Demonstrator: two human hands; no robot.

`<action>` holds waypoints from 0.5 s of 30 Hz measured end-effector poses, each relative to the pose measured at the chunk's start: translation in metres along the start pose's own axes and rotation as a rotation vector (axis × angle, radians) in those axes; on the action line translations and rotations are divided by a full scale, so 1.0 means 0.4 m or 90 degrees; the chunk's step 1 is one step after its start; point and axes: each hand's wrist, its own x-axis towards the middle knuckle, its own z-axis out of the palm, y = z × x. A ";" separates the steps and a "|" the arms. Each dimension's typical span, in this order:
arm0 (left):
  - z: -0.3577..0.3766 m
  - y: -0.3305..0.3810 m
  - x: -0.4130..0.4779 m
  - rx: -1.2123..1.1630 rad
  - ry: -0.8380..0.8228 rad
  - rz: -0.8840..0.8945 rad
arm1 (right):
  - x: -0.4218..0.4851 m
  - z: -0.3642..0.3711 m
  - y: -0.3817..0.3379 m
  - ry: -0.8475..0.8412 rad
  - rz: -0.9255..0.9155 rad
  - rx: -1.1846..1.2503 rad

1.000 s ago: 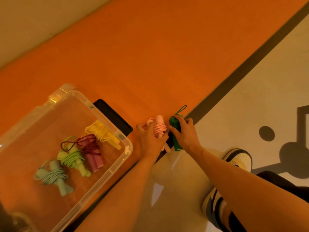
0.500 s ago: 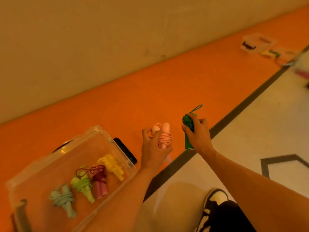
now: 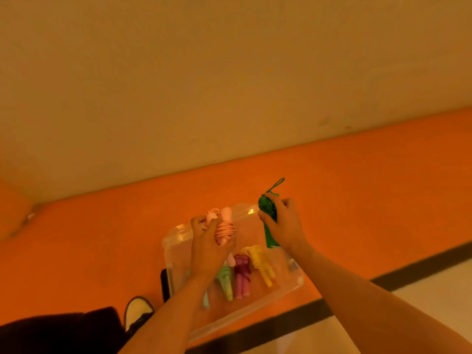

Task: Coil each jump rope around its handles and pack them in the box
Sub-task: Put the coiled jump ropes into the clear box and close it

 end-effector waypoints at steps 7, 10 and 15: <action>0.014 -0.225 -0.092 0.047 -0.021 -0.150 | -0.063 0.267 0.045 -0.199 0.014 -0.036; 0.049 -0.292 -0.121 0.064 -0.063 -0.169 | -0.082 0.348 0.091 -0.251 0.068 -0.012; 0.109 -0.354 -0.145 0.043 -0.100 -0.232 | -0.099 0.443 0.169 -0.340 0.124 -0.026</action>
